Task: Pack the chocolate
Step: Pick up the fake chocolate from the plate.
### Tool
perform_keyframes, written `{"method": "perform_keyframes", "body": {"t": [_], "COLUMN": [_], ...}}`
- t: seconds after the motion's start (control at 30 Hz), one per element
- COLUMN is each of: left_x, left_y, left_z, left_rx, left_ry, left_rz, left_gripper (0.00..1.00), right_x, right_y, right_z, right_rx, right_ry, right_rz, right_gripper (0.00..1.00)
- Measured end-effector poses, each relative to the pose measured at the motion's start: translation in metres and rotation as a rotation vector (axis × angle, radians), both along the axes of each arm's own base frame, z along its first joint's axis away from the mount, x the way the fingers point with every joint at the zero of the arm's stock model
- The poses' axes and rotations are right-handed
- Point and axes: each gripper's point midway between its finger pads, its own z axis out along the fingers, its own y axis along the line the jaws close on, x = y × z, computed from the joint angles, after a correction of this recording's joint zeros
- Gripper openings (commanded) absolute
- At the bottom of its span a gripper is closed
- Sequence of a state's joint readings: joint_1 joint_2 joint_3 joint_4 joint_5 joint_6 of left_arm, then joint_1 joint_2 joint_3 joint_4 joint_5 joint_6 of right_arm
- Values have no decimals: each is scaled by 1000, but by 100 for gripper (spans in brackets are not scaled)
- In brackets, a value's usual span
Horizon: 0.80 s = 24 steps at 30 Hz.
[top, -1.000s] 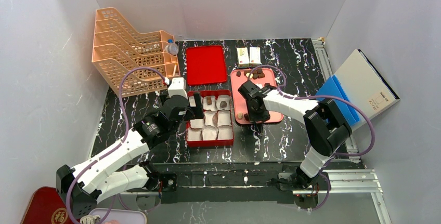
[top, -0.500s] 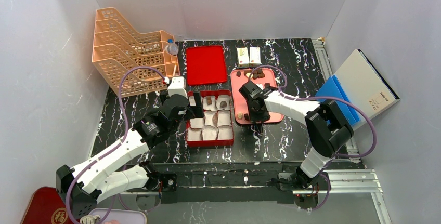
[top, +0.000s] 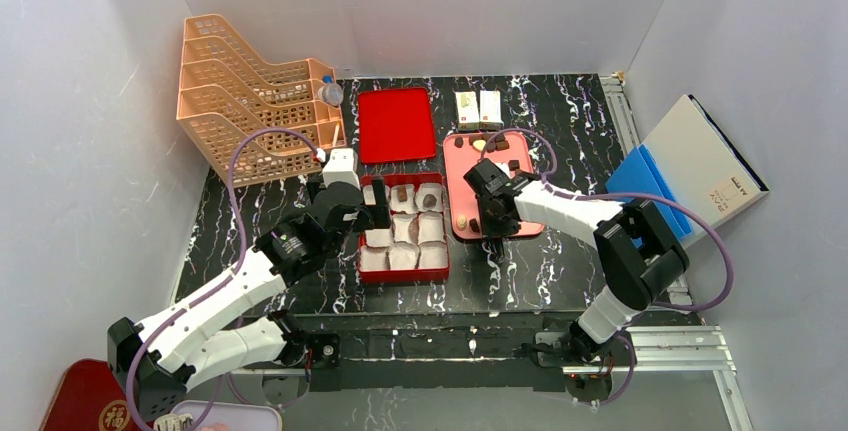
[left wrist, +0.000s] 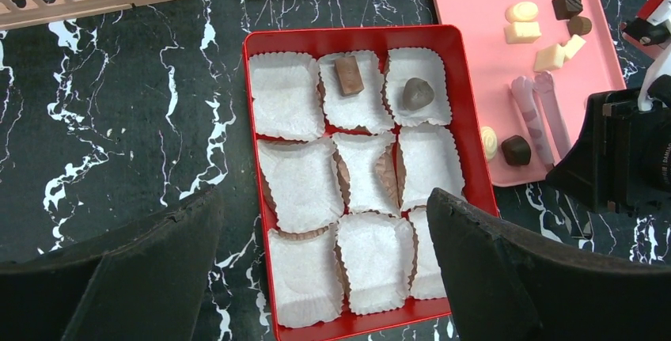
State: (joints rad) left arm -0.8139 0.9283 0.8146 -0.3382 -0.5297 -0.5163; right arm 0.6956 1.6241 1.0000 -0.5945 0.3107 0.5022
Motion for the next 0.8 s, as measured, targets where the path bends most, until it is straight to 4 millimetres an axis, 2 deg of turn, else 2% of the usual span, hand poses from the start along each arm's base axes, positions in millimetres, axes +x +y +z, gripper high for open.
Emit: {"method": "perform_keyframes", "body": {"t": [0.1, 0.2, 0.57, 0.8], "left_x": [0, 0, 2, 5], "left_y": [1, 0, -2, -6], "left_z": [0, 1, 5, 10], "left_rx": [3, 1, -17, -40], "left_ry": [1, -2, -15, -34], "left_rz": [2, 2, 3, 3], "left_gripper": [98, 98, 98, 98], "right_x": [0, -1, -10, -3], "right_y": [1, 1, -9, -10], "right_z": [0, 0, 4, 40], "right_rx": [18, 24, -10, -20], "right_ry": [-10, -17, 10, -19], "right_rz": [-6, -12, -19, -27], "right_gripper": [29, 26, 25, 26]}}
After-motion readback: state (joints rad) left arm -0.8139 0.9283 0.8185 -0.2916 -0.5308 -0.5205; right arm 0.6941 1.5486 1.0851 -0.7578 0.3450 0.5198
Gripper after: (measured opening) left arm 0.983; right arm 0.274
